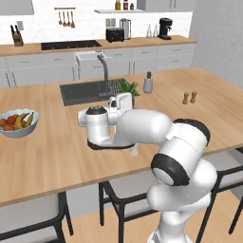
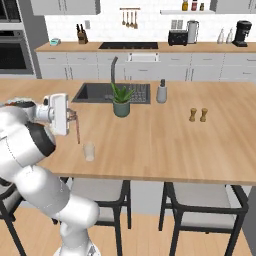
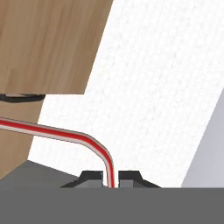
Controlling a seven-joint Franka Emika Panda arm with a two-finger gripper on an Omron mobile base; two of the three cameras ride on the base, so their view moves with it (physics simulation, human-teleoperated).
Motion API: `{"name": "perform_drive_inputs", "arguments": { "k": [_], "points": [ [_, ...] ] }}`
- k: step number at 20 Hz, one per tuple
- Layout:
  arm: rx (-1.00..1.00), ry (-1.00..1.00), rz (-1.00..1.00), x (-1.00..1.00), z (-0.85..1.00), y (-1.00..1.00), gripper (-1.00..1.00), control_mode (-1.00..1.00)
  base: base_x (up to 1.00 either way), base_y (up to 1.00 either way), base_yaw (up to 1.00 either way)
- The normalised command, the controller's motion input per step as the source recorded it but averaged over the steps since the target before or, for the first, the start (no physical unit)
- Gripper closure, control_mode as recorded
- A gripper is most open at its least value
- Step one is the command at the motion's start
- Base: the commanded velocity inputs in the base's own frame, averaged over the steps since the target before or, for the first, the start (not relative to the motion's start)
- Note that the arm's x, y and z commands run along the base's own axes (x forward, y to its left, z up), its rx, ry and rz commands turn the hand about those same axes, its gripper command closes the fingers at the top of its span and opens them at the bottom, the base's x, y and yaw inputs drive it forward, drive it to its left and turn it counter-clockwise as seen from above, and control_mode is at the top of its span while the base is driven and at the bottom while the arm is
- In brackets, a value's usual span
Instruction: Take a straw from the drawer in front and place it inside the glass cup on the dining counter.
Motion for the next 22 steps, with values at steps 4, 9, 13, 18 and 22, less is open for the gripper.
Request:
{"name": "perform_drive_inputs", "arguments": {
  "k": [4,9,13,18,22],
  "points": [
    [-0.1,-0.1,-0.11,0.0,-0.14,0.0,1.0,-1.0,0.0,0.0,0.0],
    [-0.05,-0.11,-0.09,0.0,-0.1,0.0,1.0,-1.0,0.0,0.0,0.0],
    [0.0,-0.07,-0.08,0.0,-0.12,0.0,1.0,-1.0,0.0,0.0,0.0],
    [0.0,-0.01,-0.09,0.0,-0.17,0.0,1.0,-1.0,0.0,0.0,0.0],
    [0.0,-0.01,-0.07,0.01,-0.18,0.0,1.0,-1.0,0.0,0.0,0.0]
  ]
}}
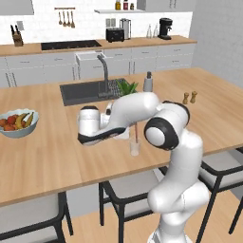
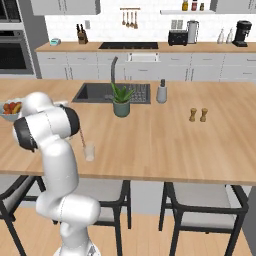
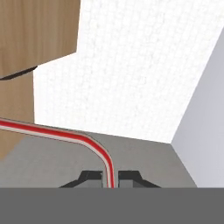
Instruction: Take a straw from the drawer in front and place it inside the glass cup on the dining counter.
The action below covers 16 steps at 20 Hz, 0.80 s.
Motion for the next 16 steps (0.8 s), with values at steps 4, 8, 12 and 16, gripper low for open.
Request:
{"name": "perform_drive_inputs", "arguments": {
  "k": [4,8,12,16],
  "points": [
    [0.0,-0.02,-0.02,0.11,-0.16,0.0,1.0,-1.0,0.0,0.0,0.0],
    [0.0,-0.01,0.0,0.14,-0.16,0.0,1.0,-1.0,0.0,0.0,0.0],
    [0.0,-0.02,0.0,0.08,-0.14,0.0,1.0,-1.0,0.0,0.0,0.0],
    [0.0,-0.03,0.0,0.04,-0.12,0.0,1.0,-1.0,0.0,0.0,0.0]
  ]
}}
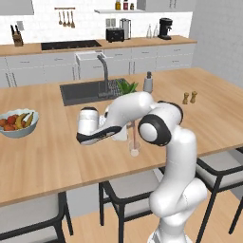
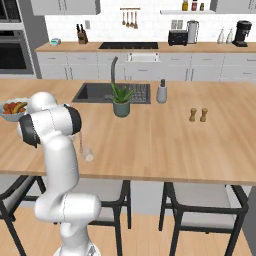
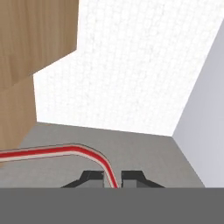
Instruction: Take a straw from the drawer in front and place it inside the glass cup on the dining counter.
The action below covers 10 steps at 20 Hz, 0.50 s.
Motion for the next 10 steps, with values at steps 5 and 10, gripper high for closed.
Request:
{"name": "perform_drive_inputs", "arguments": {
  "k": [5,10],
  "points": [
    [0.0,-0.07,0.0,0.1,0.0,0.0,1.0,-1.0,0.0,0.0,0.0],
    [0.0,-0.08,0.0,0.13,0.07,0.0,1.0,-1.0,0.0,0.0,0.0]
  ]
}}
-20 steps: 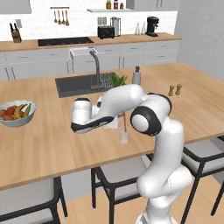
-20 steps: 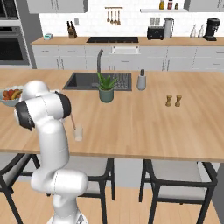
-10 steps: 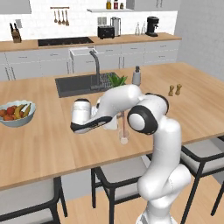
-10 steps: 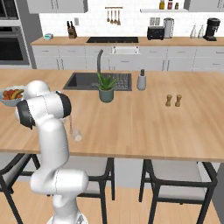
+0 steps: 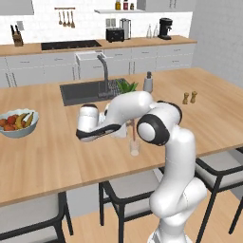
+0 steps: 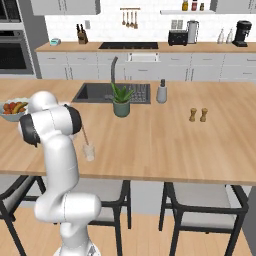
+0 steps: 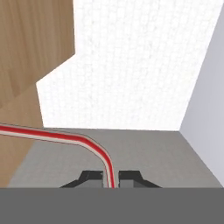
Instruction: Take a straw from the drawer in front and place it inside the glass cup on the dining counter.
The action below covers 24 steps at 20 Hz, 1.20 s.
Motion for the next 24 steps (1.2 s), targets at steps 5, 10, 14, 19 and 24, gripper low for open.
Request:
{"name": "perform_drive_inputs", "arguments": {
  "k": [5,10,14,19,24],
  "points": [
    [0.0,-0.02,0.0,0.03,0.01,0.0,1.0,-1.0,0.0,0.0,0.0],
    [0.04,0.0,0.0,0.0,0.0,0.0,1.0,-1.0,0.0,0.0,0.0],
    [0.09,0.0,-0.01,0.0,-0.08,-0.02,1.0,-1.0,0.0,0.0,0.0],
    [0.1,0.0,-0.02,0.0,-0.33,-0.14,1.0,-1.0,0.0,0.0,0.0],
    [0.08,0.0,-0.02,0.0,-0.42,-0.14,1.0,-1.0,0.0,0.0,0.0]
  ]
}}
